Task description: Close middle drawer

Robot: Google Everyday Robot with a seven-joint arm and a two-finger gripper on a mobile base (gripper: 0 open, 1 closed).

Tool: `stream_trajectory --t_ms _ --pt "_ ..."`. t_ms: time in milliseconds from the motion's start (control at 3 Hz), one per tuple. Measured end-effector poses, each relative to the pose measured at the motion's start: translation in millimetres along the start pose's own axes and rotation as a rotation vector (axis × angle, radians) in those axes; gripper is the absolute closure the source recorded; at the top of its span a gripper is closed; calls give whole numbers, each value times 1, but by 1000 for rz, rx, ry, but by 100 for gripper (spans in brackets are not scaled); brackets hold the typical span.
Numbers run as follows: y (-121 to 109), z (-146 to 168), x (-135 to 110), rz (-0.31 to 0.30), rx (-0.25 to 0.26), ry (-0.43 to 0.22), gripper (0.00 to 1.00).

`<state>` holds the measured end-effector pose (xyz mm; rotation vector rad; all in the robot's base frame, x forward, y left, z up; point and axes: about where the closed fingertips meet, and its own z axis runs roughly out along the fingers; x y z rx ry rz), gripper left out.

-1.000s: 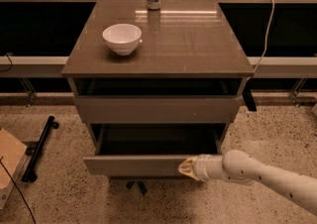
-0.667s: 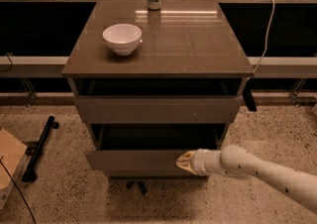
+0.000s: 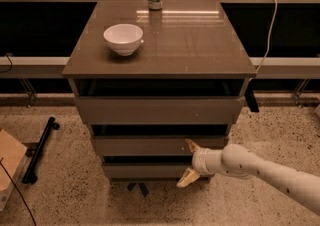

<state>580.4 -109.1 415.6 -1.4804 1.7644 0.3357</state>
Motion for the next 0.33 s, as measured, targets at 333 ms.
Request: stream_trajectory --t_ms 333 --pt "0 0 0 0 0 0 0"
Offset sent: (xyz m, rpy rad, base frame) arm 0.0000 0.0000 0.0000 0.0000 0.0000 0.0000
